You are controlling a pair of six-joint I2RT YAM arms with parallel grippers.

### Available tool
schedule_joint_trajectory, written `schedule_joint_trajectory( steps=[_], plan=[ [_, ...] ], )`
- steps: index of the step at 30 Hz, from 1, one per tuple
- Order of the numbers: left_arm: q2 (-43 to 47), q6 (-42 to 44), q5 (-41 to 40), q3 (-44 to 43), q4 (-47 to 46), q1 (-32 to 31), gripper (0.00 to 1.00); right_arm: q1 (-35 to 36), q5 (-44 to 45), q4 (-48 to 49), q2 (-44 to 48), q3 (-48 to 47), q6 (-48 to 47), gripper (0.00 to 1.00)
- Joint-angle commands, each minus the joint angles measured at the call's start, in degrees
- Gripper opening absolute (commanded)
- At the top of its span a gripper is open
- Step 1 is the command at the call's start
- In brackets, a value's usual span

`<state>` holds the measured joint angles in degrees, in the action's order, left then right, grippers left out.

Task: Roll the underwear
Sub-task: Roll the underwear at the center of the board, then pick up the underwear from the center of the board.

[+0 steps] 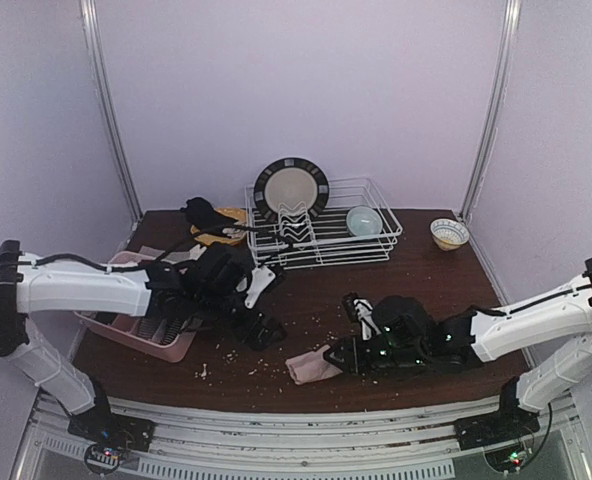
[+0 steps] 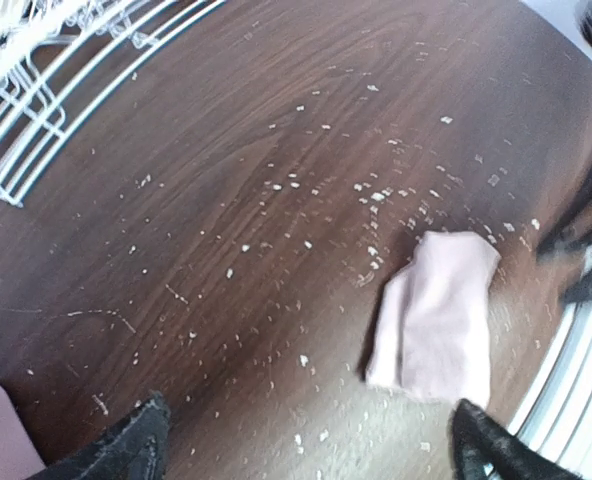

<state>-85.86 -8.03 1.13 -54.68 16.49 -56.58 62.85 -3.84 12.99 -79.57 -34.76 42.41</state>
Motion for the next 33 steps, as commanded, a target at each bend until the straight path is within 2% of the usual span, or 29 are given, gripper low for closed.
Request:
schedule_joint_trajectory(
  steps=[1, 4, 6, 7, 12, 19, 27, 33],
  plan=[
    [2.84, 10.98, -5.07, -0.98, -5.01, -10.0, 0.86, -0.06, 5.78, -8.72, 8.43, 3.25, -0.9, 0.31],
    [-4.84, 16.26, -11.88, -9.24, 4.71, -17.95, 0.75, -0.8, 8.66, -12.99, 14.7, 5.47, -1.3, 0.32],
    [-10.94, 17.04, -13.23, -14.17, 9.73, -19.93, 0.68, -1.49, 9.68, -15.23, 18.57, 6.55, -1.49, 0.32],
    [-13.59, 17.34, -14.02, -15.86, 11.22, -20.52, 0.68, -1.84, 10.07, -16.2, 20.05, 6.92, -1.57, 0.32],
    [-23.33, 17.47, -17.52, -23.24, 15.82, -21.21, 0.73, -3.05, 11.08, -21.26, 26.42, 8.01, -1.79, 0.33],
    [-28.63, 17.46, -23.74, -26.29, 14.9, -20.74, 0.83, -3.69, 11.72, -23.67, 31.71, 9.45, -1.59, 0.34],
    [-30.44, 15.84, -21.48, -26.11, 14.27, -17.82, 0.81, -3.77, 11.53, -23.75, 33.16, 10.71, -0.91, 0.34],
    [-32.08, 13.9, -10.32, -25.3, 14.48, -14.34, 0.75, -3.86, 10.83, -23.07, 32.9, 10.75, -0.67, 0.34]
  ],
)
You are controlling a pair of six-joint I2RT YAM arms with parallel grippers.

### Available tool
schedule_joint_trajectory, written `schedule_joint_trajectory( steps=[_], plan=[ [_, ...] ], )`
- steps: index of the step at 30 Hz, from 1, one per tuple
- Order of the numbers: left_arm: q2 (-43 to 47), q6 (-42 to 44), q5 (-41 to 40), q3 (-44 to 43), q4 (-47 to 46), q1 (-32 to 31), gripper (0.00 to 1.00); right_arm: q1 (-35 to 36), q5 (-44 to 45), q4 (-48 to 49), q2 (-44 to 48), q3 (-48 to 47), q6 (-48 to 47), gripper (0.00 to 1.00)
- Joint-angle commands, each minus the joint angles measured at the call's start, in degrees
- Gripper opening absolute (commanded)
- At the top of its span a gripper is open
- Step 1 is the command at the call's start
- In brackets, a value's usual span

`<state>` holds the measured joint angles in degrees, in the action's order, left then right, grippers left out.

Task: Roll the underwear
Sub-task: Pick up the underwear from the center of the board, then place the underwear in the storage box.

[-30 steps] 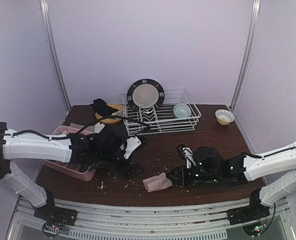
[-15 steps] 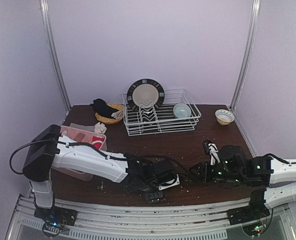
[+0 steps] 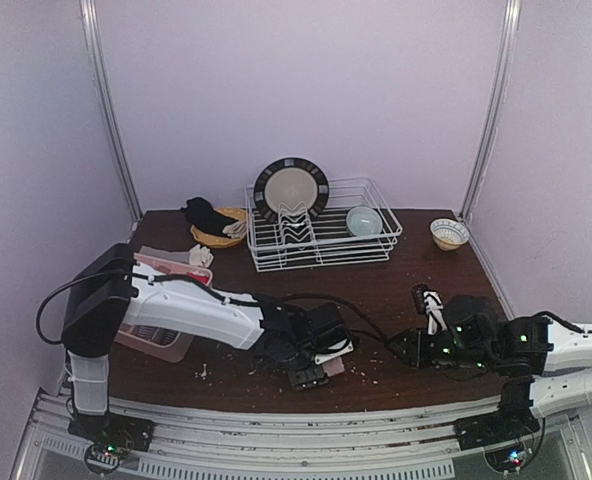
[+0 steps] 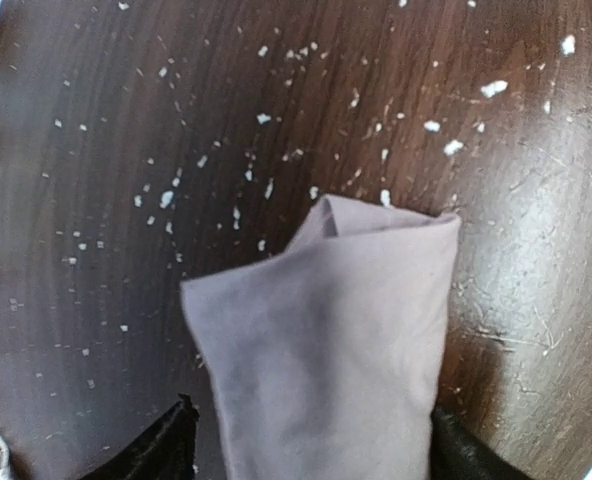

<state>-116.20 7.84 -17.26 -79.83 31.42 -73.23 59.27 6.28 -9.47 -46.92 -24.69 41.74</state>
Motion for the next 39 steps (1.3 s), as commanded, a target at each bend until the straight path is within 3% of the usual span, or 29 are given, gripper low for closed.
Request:
schedule_joint_trajectory(
  steps=[1, 6, 9, 12, 16, 17, 22, 27, 31, 36, 39],
  plan=[
    [-1.95, -2.55, 9.99, 0.05, -0.48, 3.03, 0.74, -0.29, 0.53, -0.55, 0.25, 0.62, 0.09, 0.34],
    [-2.63, -5.74, 19.84, 1.32, -0.81, 6.93, 0.69, -0.37, 0.01, -0.39, 0.32, 0.41, 0.28, 0.34],
    [-3.55, -6.72, 23.76, 1.6, -0.04, 8.37, 0.59, -0.36, -0.14, -0.3, 0.42, 0.43, 0.37, 0.34],
    [-4.52, -6.74, 25.76, 2.15, 0.39, 8.69, 0.42, -0.33, 0.1, -0.74, 0.98, 0.31, 0.32, 0.34],
    [-3.85, -7.15, 25.42, 3.65, -0.35, 8.67, 0.03, -0.38, 0.56, -1.88, 2.25, 0.08, 0.01, 0.34],
    [-3.03, -7.37, 24.87, 4.16, -0.85, 8.71, 0.0, -0.38, 0.61, -2.06, 2.55, 0.06, -0.06, 0.34],
    [5.7, -10.72, 19.41, 8.12, -2.7, 9.97, 0.0, -0.38, 0.07, -2.3, 3.16, 0.13, -0.14, 0.34],
    [22.37, -16.47, 15.28, 16.21, -1.53, 16.49, 0.0, -0.46, -0.66, -1.6, 3.9, 0.93, -0.28, 0.34],
    [35.29, -19.67, 10.57, 21.44, 5.04, 22.11, 0.0, -0.57, -1.63, 0.42, 3.95, 2.48, -0.34, 0.34],
    [46.47, -22.82, 9.13, 27.21, 10.81, 32.72, 0.0, -0.74, -3.67, 5.18, 2.5, 4.8, -0.32, 0.34],
    [51.49, -23.01, 12.72, 30.98, 10.74, 43.37, 0.0, -0.8, -5.39, 8.78, 0.23, 6.12, -0.2, 0.33]
  ],
)
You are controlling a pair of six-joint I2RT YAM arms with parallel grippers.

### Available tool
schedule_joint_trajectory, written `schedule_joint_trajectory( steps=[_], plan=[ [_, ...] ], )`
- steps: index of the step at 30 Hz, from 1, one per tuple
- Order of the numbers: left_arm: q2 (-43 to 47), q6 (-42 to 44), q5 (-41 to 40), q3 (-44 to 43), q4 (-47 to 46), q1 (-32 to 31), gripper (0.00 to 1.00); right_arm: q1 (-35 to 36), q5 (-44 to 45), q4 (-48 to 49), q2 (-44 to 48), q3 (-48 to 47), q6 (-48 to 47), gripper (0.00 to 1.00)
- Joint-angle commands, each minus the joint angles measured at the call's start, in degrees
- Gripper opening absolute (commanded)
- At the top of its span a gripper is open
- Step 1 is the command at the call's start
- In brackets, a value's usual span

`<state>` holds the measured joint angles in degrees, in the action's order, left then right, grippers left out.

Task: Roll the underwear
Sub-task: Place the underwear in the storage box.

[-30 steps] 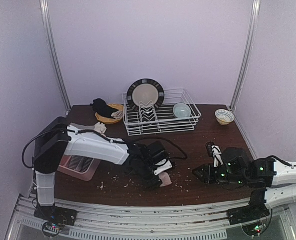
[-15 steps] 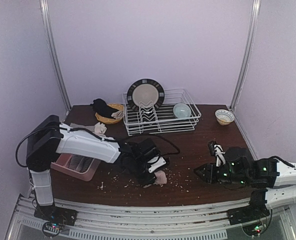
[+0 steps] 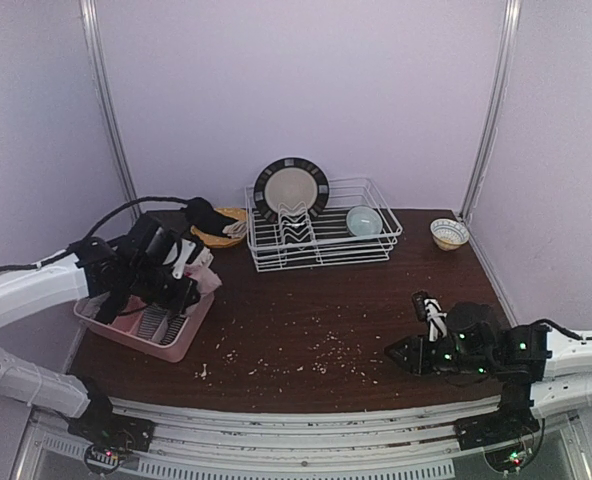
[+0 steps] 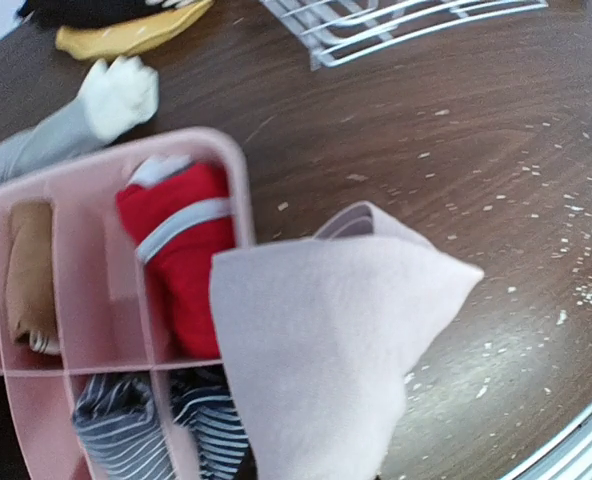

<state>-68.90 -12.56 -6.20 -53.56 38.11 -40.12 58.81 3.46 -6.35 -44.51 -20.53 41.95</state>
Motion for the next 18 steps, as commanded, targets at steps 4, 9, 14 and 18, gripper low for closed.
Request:
schedule_joint_trajectory(
  steps=[4, 9, 14, 18],
  plan=[
    [6.86, -1.37, 4.21, 3.98, 3.54, 17.66, 0.0, -0.45, -4.48, 9.6, -5.56, 3.03, -0.33, 0.33],
    [-3.73, 4.36, 6.3, -5.0, 4.76, 23.23, 0.0, -0.51, -5.93, 11.98, -8.24, 2.81, -1.03, 0.33],
    [-14.58, 5.92, 7.8, -11.44, 3.83, 25.17, 0.0, -0.57, -6.1, 11.37, -7.7, 2.48, -1.43, 0.33],
    [-19.15, 6.18, 8.3, -12.84, 2.23, 27.43, 0.0, -0.68, -5.5, 8.65, -5.7, 1.78, -2.21, 0.33]
  ],
)
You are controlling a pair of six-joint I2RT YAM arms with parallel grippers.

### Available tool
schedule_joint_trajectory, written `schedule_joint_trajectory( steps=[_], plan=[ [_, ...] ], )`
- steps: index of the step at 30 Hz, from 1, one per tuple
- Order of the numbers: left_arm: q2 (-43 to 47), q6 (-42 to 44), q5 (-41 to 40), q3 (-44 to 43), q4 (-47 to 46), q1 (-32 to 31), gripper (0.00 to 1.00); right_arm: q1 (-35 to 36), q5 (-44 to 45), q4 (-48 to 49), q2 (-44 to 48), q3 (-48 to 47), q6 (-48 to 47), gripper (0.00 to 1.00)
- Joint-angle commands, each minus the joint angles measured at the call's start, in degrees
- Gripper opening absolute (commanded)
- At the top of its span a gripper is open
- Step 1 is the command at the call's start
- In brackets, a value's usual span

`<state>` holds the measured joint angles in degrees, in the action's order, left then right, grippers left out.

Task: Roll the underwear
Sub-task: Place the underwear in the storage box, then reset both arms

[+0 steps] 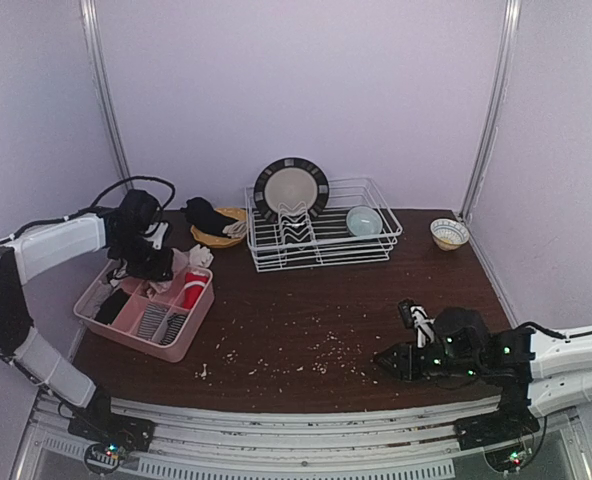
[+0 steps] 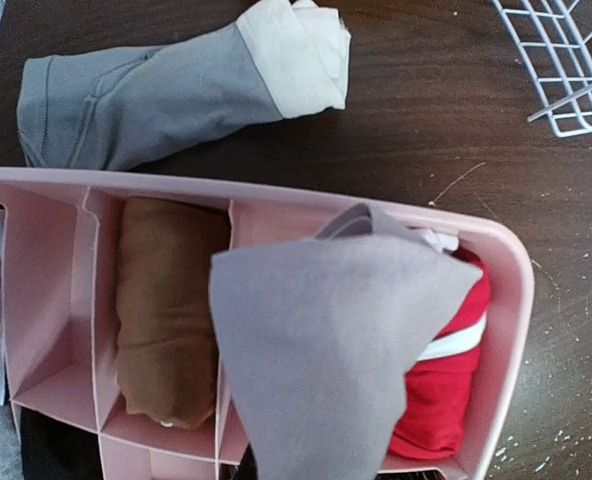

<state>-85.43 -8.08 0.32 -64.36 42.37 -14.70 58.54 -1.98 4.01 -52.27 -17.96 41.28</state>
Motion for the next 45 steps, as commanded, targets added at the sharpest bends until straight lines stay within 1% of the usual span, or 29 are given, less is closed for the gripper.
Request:
schedule_joint_trajectory(
  steps=[1, 7, 9, 16, 20, 22, 23, 24, 26, 30, 32, 33, 34, 36, 38, 39, 40, 43, 44, 45],
  plan=[
    [-3.63, 1.62, 2.01, -2.23, -2.32, 2.32, 0.0, -0.51, 0.21, -2.25, 2.65, -0.78, -1.6, 0.33],
    [-10.12, -0.23, 1.13, -3.29, -3.77, 2.4, 0.0, -0.64, 1.03, -3.74, 4.2, -0.71, -1.89, 0.33],
    [-11.76, -0.99, 2.12, -2.84, -4.58, 2.4, 0.0, -0.79, 0.96, -3.96, 4.04, -0.8, -1.92, 0.33],
    [-12.92, -3.18, 5.13, 2.46, -9.29, 2.4, 0.0, -0.88, 1.27, -4.19, 3.74, -1.21, -2.18, 0.33],
    [-13.73, -3.26, 6.13, 2.81, -9.37, 2.26, 0.0, -0.88, 1.09, -4.23, 3.11, -1.58, -2.38, 0.33],
    [-13.06, -3.26, 5.97, 2.24, -8.54, 2.22, 0.22, -0.87, 1.0, -4.7, 3.1, -2.06, -2.51, 0.33],
    [-12.38, -3.09, 5.89, 2.05, -8.07, 2.22, 0.3, -0.89, 1.02, -5.03, 3.19, -2.27, -2.59, 0.33],
    [-11.39, -2.87, 5.46, 1.79, -7.61, 2.27, 0.36, -0.88, 1.07, -5.38, 3.54, -2.49, -2.75, 0.33],
    [-8.65, -2.6, 4.57, 1.41, -6.68, 2.22, 0.43, -0.88, 1.27, -6.15, 4.24, -2.93, -3.02, 0.33],
    [-3.87, -1.42, 4.09, 0.63, -4.29, 2.15, 0.52, -0.91, 1.68, -7.42, 5.13, -3.77, -3.51, 0.34],
    [-1.69, -0.98, 3.99, 0.34, -3.29, 1.99, 0.59, -1.02, 1.78, -7.87, 5.16, -4.05, -3.69, 0.34],
    [-0.74, -0.77, 3.85, 0.22, -2.79, 1.95, 0.85, -0.98, 1.88, -8.13, 5.16, -4.22, -3.78, 0.34],
    [0.24, -0.59, 3.62, 0.1, -2.21, 1.88, 0.96, -1.05, 2.08, -8.27, 5.21, -4.37, -3.83, 0.34],
    [2.59, -0.85, 3.07, 0.06, -1.05, 1.77, 0.98, -1.08, 2.64, -8.7, 5.3, -4.65, -3.78, 0.35],
    [6.92, -2.29, 1.94, 1.28, -2.2, 1.25, 0.98, -1.15, 4.76, -9.32, 5.95, -5.09, -3.82, 0.41],
    [10.17, -3.5, 0.86, 2.57, -3.8, 1.15, 0.98, -1.15, 7.32, -9.62, 6.88, -5.29, -3.45, 0.45],
    [13.57, -6.13, -1.43, 4.09, -5.75, 1.11, 0.98, -1.13, 11.07, -11.34, 7.71, -6.01, -2.91, 0.48],
    [26.84, -9.23, -5.78, 10.64, -14.11, 1.02, 0.98, -1.22, 28.26, -17.91, 10.25, -9.03, 1.05, 0.56],
    [30.05, -10.28, -8.27, 13.1, -17.33, 0.93, 0.98, -1.19, 34.3, -19.72, 11.12, -10.15, 2.39, 0.72],
    [33.03, -10.74, -9.87, 16.32, -21.54, 0.9, 0.98, -1.22, 43.49, -23.06, 11.82, -11.35, 5.74, 0.95]
  ],
)
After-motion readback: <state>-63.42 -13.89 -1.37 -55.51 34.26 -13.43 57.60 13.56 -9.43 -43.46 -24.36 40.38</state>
